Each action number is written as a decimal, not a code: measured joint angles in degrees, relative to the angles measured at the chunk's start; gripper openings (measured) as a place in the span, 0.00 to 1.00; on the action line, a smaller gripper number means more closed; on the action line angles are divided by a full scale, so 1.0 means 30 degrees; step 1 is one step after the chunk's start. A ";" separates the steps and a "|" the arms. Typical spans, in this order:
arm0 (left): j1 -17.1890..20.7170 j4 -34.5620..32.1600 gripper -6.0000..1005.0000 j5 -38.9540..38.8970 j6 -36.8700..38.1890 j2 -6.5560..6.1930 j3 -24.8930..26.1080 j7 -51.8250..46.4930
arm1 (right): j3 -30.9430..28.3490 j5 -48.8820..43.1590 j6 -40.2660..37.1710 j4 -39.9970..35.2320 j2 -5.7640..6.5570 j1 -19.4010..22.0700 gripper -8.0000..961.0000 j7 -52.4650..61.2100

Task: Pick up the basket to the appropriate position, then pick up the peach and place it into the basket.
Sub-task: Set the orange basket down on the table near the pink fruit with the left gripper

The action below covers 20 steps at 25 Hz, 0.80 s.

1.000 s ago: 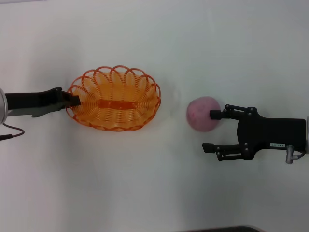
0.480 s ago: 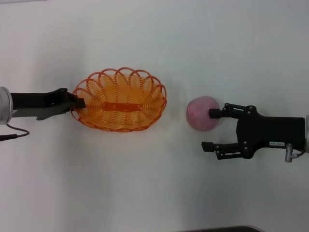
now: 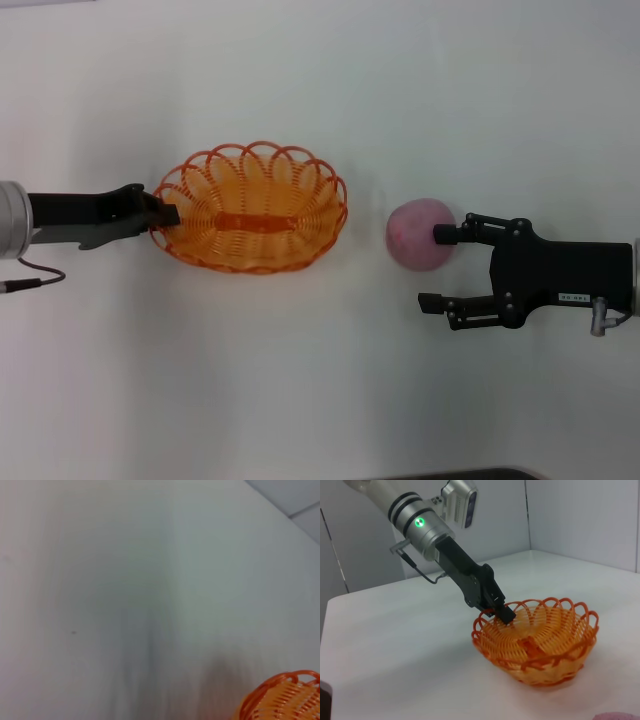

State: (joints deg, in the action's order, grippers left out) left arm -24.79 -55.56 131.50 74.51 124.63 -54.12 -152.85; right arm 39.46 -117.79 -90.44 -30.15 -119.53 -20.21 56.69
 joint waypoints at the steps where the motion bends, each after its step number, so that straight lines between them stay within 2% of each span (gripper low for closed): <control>1: 0.0002 0.0017 0.09 -0.0017 -0.0034 0.0000 -0.0001 -0.0006 | 0.0000 0.0006 0.0000 0.0000 -0.0001 0.0001 0.97 -0.0001; 20: 0.0262 -0.0103 0.10 -0.0075 -0.0273 0.0000 0.0018 -0.0455 | 0.0000 -0.0022 0.0001 0.0000 0.0000 -0.0031 0.97 -0.0021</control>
State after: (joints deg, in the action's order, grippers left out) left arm -24.00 -55.87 131.28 73.69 124.63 -54.07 -154.21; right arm 39.46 -117.85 -90.44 -30.15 -119.53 -20.31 56.62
